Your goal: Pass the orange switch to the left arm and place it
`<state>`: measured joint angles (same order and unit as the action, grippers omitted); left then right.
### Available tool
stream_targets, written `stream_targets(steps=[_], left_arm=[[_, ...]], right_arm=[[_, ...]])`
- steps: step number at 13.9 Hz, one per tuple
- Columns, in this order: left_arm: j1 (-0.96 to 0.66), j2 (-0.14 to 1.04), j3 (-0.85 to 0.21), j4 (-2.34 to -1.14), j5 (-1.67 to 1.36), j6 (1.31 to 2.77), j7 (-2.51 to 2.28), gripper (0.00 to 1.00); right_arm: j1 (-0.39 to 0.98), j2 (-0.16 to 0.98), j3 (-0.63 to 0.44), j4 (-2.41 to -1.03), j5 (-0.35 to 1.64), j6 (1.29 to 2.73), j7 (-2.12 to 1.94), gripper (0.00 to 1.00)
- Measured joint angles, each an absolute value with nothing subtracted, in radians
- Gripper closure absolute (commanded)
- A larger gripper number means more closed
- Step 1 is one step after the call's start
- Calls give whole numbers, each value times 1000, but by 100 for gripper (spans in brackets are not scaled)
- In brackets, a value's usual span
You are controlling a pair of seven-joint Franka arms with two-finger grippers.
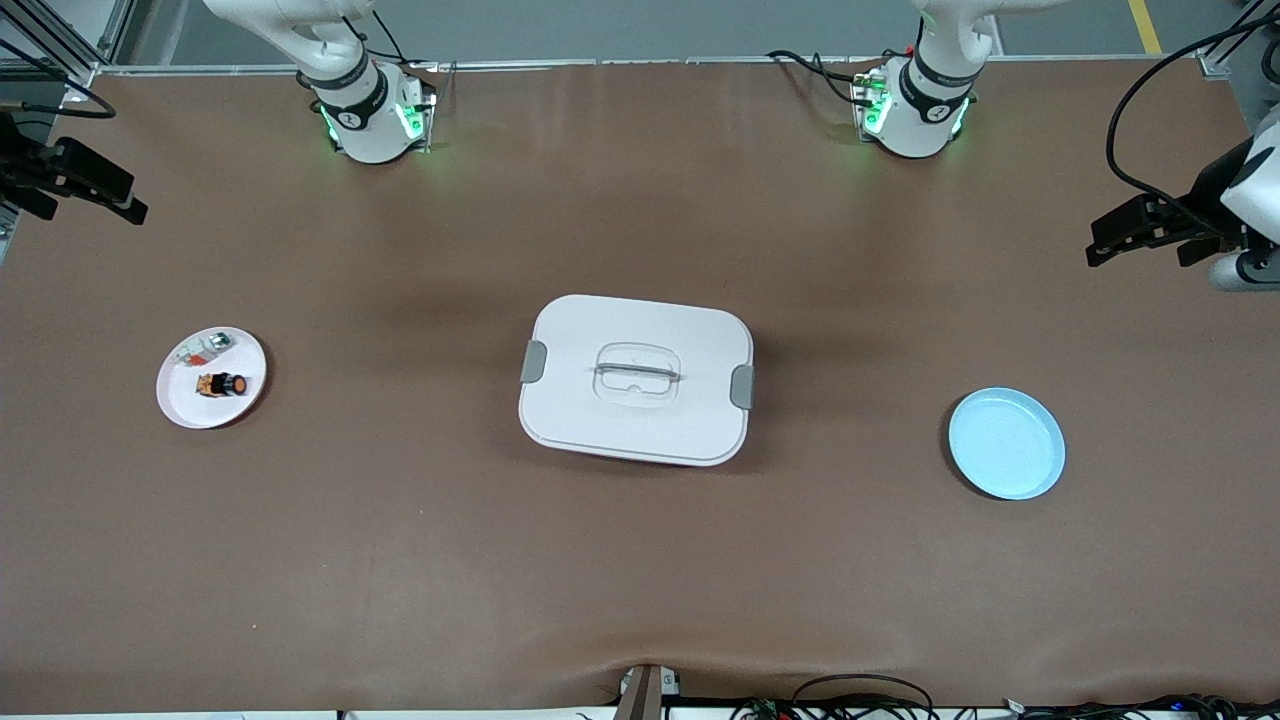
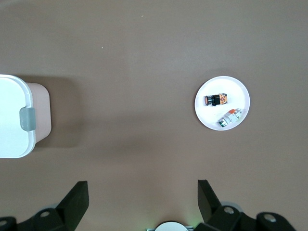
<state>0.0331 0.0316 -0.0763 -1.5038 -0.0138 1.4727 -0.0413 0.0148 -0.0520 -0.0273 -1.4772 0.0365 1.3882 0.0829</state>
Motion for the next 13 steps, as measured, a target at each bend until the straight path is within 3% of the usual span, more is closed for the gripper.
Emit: stream_targets(steps=[10, 13], left_arm=[[33, 32, -76, -1504, -14, 1473, -41, 0], [31, 32, -77, -1503, -14, 1473, -41, 0]], right_arm=[[11, -44, -34, -1479, 30, 1391, 83, 0], [6, 56, -36, -1498, -45, 1424, 83, 0]])
